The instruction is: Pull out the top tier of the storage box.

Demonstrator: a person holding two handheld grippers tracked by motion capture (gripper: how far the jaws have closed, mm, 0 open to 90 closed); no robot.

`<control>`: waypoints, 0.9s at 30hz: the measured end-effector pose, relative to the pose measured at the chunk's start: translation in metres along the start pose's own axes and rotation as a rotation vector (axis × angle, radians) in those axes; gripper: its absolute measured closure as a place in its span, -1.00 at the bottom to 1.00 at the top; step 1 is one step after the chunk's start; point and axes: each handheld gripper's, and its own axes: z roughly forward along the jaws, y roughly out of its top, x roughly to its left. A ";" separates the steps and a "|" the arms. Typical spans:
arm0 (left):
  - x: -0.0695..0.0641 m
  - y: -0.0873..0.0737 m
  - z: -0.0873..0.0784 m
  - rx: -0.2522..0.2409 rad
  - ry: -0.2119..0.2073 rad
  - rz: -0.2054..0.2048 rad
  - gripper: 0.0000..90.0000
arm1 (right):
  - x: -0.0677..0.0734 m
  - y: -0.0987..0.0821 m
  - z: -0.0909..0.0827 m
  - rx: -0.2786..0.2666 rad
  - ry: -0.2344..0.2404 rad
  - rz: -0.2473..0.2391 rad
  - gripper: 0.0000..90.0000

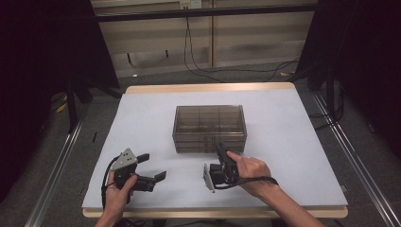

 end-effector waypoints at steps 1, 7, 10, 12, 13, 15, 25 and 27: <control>0.000 0.000 0.000 0.000 0.001 0.000 -0.95 | -0.001 0.000 0.002 -0.008 -0.014 -0.024 0.73; 0.000 0.000 0.000 0.003 0.005 0.006 -0.95 | 0.006 0.000 0.009 0.003 -0.011 -0.030 0.73; 0.000 0.000 0.001 0.001 -0.002 0.000 -0.95 | 0.011 0.002 0.015 0.004 -0.024 -0.055 0.73; 0.000 0.000 0.000 -0.004 -0.001 -0.003 -0.95 | 0.016 0.001 0.018 0.020 -0.033 -0.045 0.73; 0.000 0.000 0.000 -0.004 -0.001 -0.003 -0.95 | 0.016 0.001 0.018 0.020 -0.033 -0.045 0.73; 0.002 0.000 0.000 0.000 0.000 0.001 -0.95 | 0.015 0.002 0.021 0.016 -0.053 -0.042 0.72; 0.001 -0.001 0.001 0.000 0.003 -0.003 -0.94 | 0.018 0.005 0.024 0.010 -0.081 -0.044 0.80; 0.001 -0.001 0.001 0.004 0.001 -0.001 -0.94 | 0.020 0.006 0.025 0.026 -0.089 -0.028 0.80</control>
